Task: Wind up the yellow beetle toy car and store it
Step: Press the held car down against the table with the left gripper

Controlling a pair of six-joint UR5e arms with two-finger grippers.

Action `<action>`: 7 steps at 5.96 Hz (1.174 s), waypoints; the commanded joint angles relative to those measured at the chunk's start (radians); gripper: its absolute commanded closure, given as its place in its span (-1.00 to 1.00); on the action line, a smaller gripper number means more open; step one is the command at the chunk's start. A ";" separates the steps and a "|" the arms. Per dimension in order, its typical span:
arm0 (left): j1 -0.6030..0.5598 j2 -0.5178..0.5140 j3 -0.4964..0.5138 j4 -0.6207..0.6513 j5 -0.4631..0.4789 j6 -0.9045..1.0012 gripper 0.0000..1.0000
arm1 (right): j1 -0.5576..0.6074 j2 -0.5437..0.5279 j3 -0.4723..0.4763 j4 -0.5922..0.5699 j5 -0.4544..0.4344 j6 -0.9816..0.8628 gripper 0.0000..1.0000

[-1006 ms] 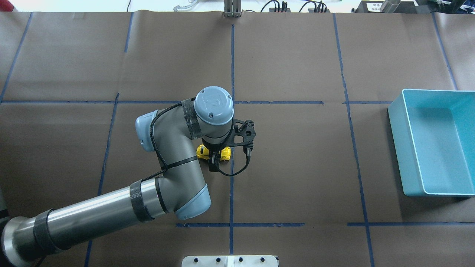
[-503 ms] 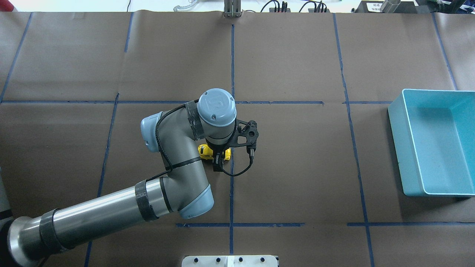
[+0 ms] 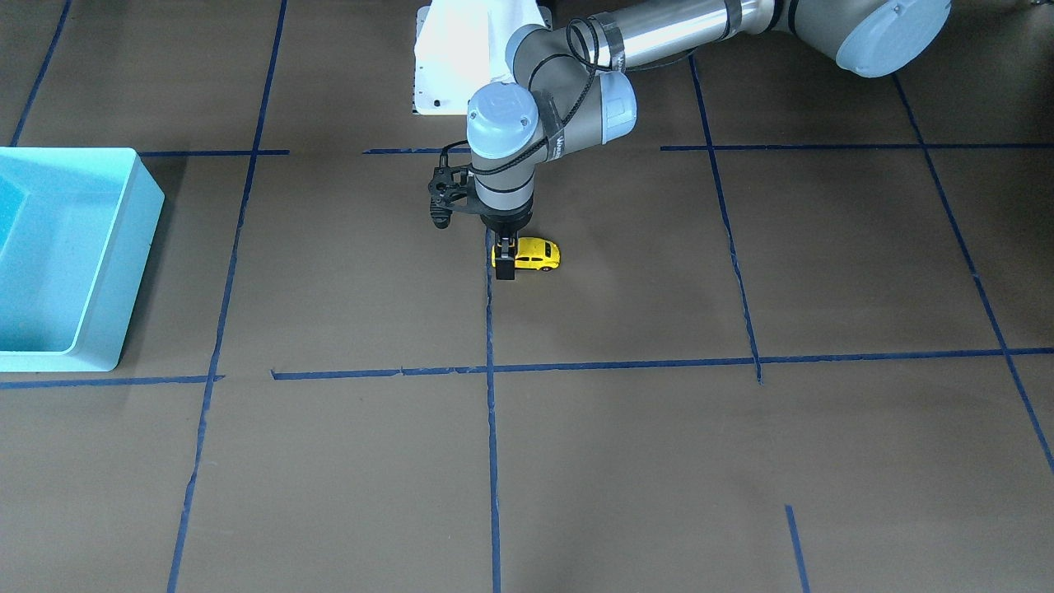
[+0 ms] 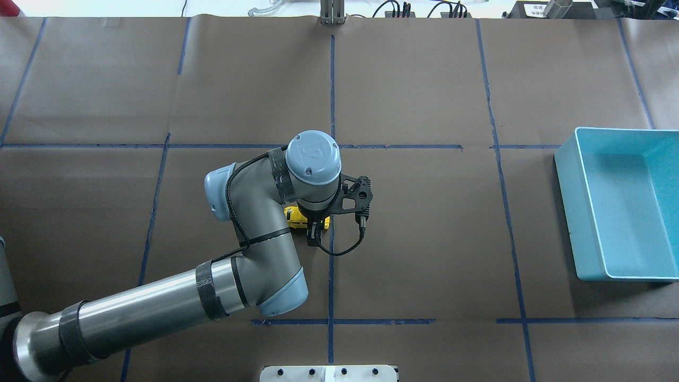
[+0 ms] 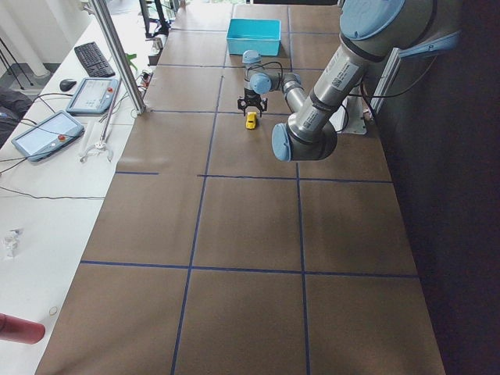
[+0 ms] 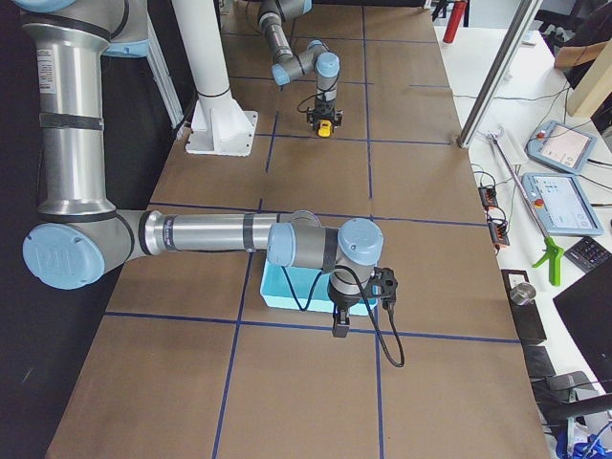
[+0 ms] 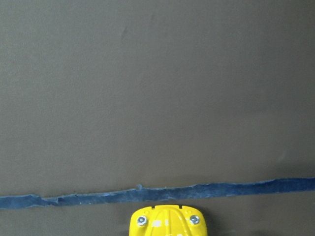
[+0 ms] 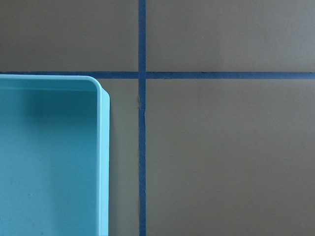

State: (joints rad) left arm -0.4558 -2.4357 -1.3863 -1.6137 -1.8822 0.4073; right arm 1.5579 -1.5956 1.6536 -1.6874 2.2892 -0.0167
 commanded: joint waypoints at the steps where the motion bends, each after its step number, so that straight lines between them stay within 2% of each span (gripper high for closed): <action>1: -0.001 0.001 -0.002 0.000 -0.002 0.008 0.12 | -0.001 -0.001 0.000 0.000 0.001 0.003 -1.00; 2: -0.007 0.003 -0.010 0.000 -0.003 0.010 0.66 | 0.001 -0.001 0.000 0.000 0.003 0.003 -1.00; 3: -0.024 0.006 -0.016 0.003 -0.043 0.011 0.90 | -0.001 -0.001 0.000 0.000 0.004 0.004 -1.00; 5: -0.049 0.007 -0.028 -0.027 -0.069 0.015 0.96 | -0.001 -0.001 0.000 0.000 0.004 0.004 -1.00; 7: -0.067 0.041 -0.030 -0.159 -0.071 0.007 1.00 | -0.001 -0.001 0.000 0.000 0.004 0.003 -1.00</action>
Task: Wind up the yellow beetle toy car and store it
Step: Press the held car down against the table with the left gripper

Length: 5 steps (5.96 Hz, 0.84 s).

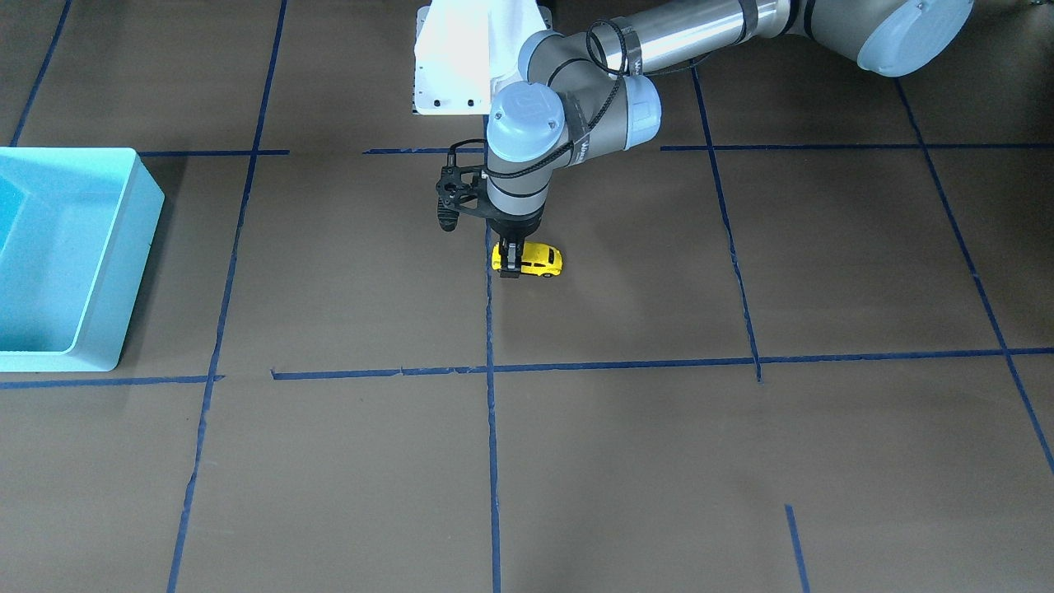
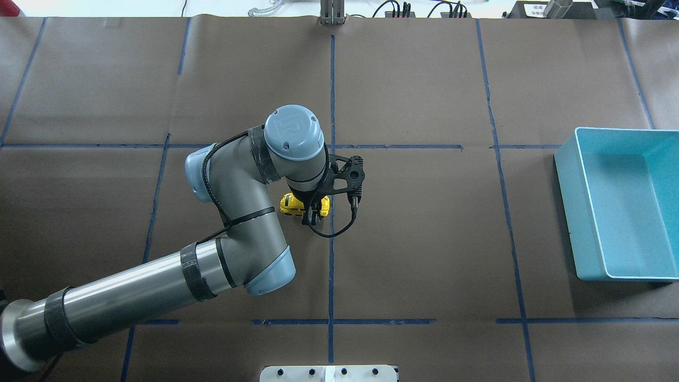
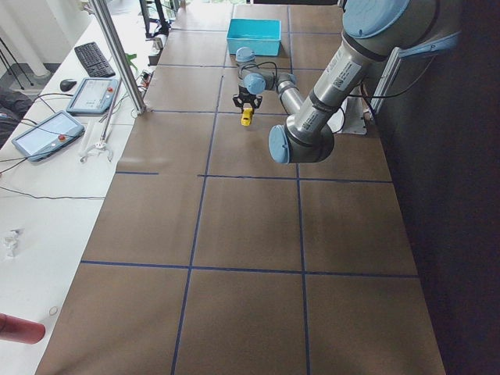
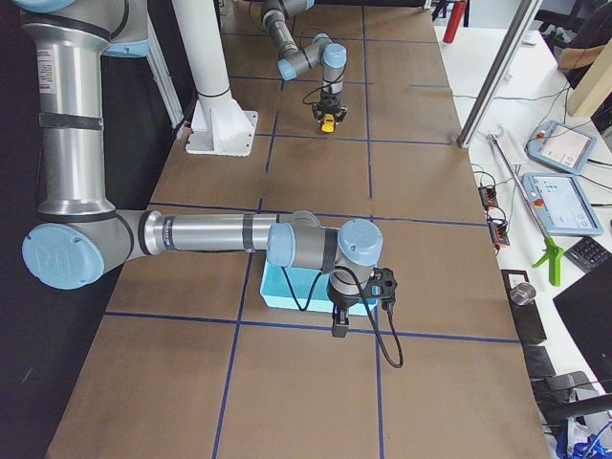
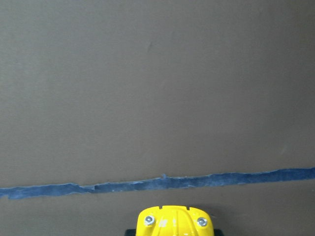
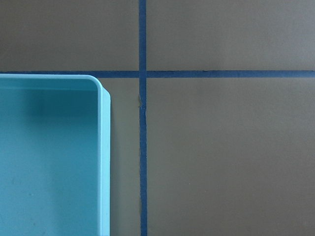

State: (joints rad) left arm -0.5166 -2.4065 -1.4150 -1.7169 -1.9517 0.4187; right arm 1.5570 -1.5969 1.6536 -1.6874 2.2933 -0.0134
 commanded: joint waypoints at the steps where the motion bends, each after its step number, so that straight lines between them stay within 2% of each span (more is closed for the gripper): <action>1: -0.010 0.013 -0.001 -0.070 -0.001 -0.009 1.00 | 0.000 0.000 0.000 0.000 -0.002 0.000 -1.00; 3: -0.013 0.017 0.007 -0.153 -0.001 -0.065 1.00 | 0.001 0.000 0.000 0.000 -0.002 0.000 -1.00; 5: -0.011 0.018 0.011 -0.182 -0.001 -0.081 1.00 | 0.000 0.000 0.000 0.000 -0.002 0.000 -1.00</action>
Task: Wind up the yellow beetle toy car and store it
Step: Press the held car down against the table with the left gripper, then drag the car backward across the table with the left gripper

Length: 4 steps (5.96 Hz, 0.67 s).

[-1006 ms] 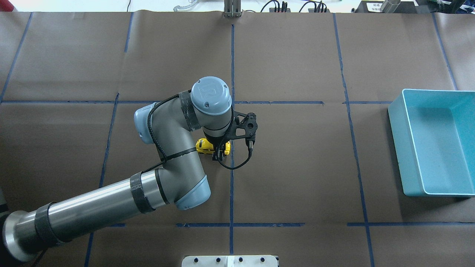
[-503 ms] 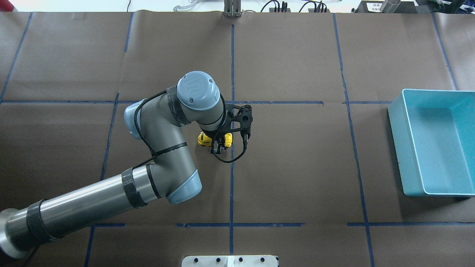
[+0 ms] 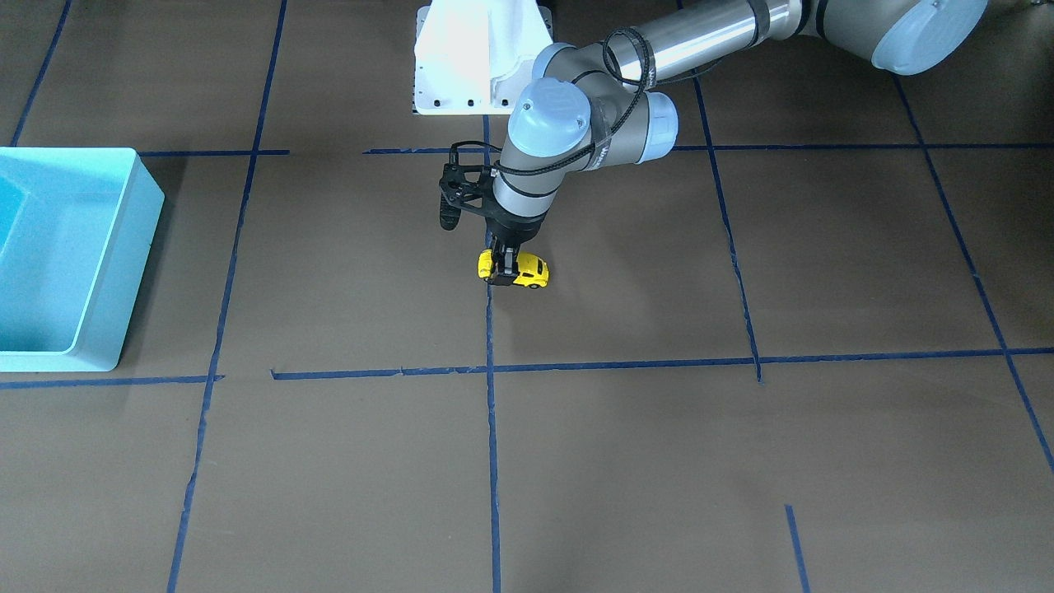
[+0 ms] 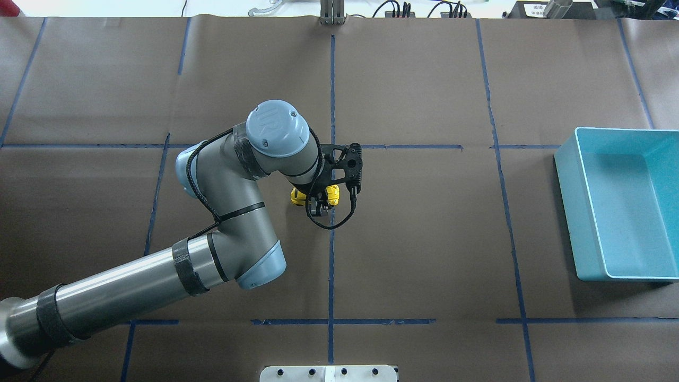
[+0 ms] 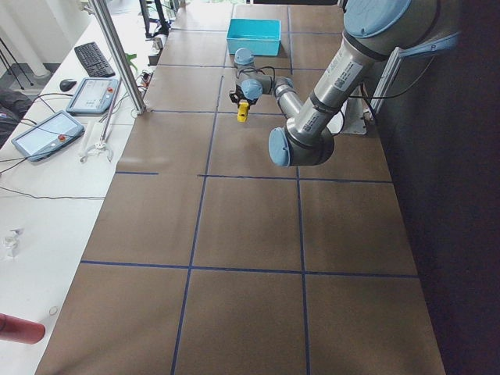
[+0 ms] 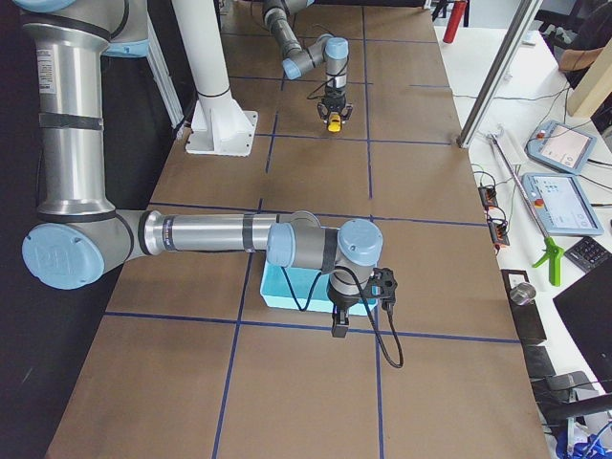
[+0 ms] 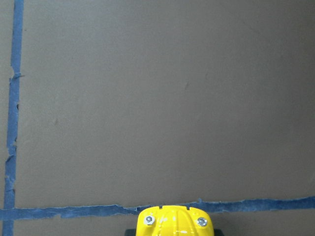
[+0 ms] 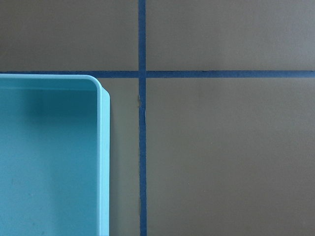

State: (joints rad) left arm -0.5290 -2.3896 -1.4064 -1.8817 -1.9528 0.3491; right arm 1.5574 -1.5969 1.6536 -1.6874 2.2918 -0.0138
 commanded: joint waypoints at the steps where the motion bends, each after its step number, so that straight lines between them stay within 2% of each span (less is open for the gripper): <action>1: 0.001 0.024 0.007 -0.060 0.000 -0.013 1.00 | 0.001 0.000 0.000 0.000 0.000 0.000 -1.00; 3: -0.002 0.078 0.010 -0.160 -0.005 -0.013 1.00 | 0.000 0.000 0.000 0.000 0.000 0.000 -1.00; 4: -0.012 0.089 0.010 -0.160 -0.047 -0.012 1.00 | 0.000 0.000 0.000 0.000 0.000 0.000 -1.00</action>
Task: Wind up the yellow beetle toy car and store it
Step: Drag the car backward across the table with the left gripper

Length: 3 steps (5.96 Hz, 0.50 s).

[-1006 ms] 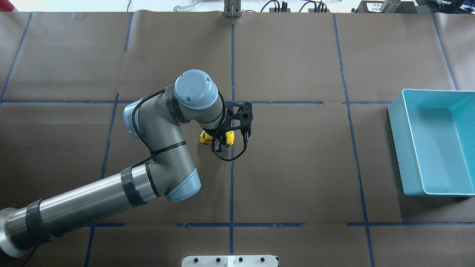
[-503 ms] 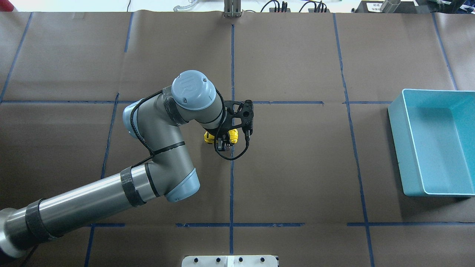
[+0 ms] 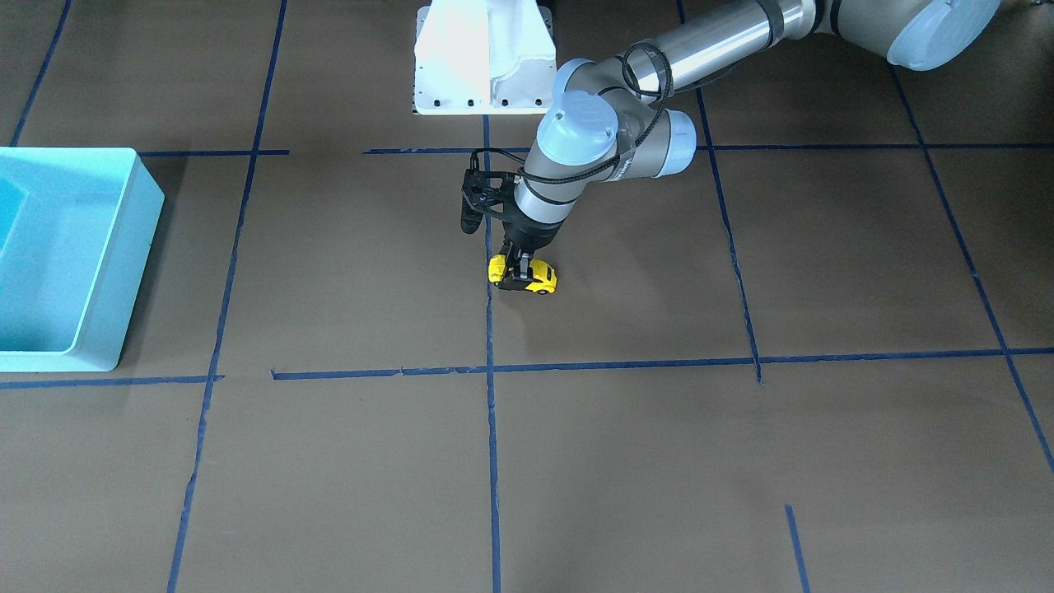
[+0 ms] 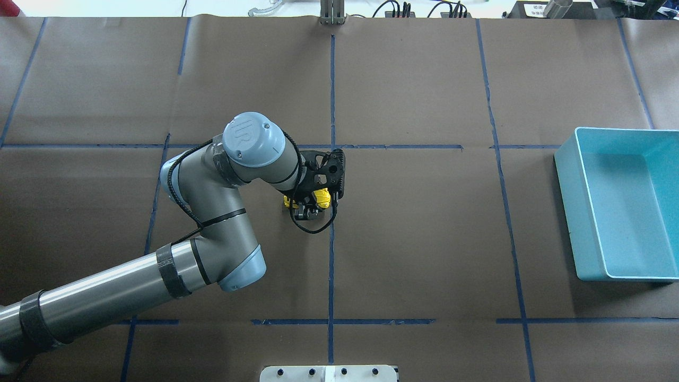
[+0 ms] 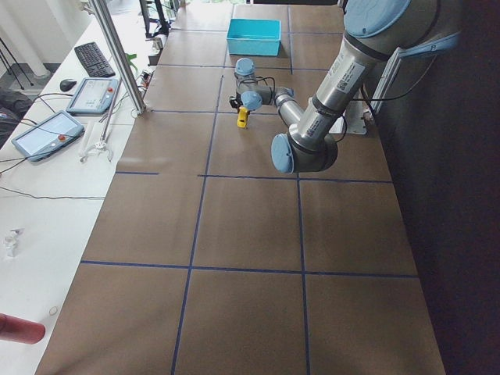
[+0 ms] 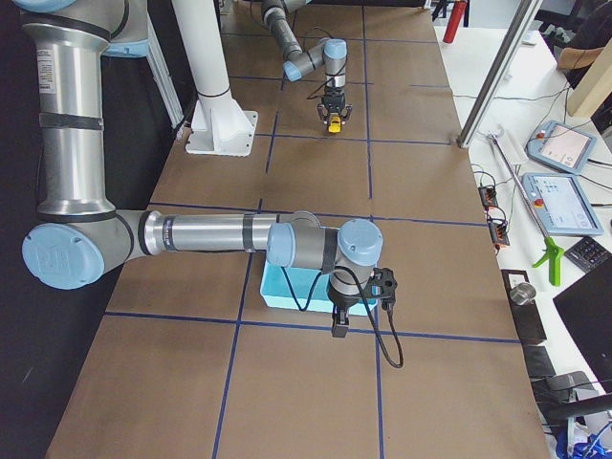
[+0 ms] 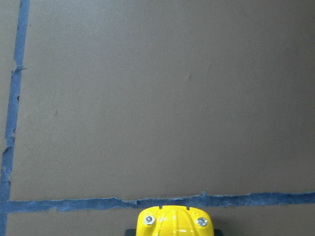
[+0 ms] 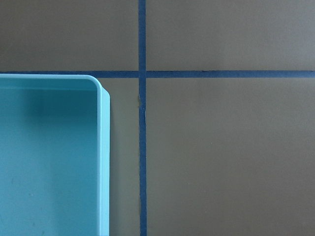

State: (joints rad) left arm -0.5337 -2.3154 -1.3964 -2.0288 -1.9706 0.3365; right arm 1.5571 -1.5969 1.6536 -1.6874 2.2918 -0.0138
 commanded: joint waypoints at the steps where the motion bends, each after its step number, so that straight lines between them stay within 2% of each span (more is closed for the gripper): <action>1: -0.023 0.024 0.001 -0.014 -0.055 0.004 1.00 | 0.000 0.000 0.000 0.000 0.000 0.000 -1.00; 3: -0.057 0.106 -0.001 -0.132 -0.097 0.007 1.00 | 0.001 0.000 0.000 0.000 0.000 0.000 -1.00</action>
State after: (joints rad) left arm -0.5711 -2.2542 -1.3970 -2.0980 -2.0393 0.3420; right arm 1.5574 -1.5969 1.6537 -1.6874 2.2918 -0.0138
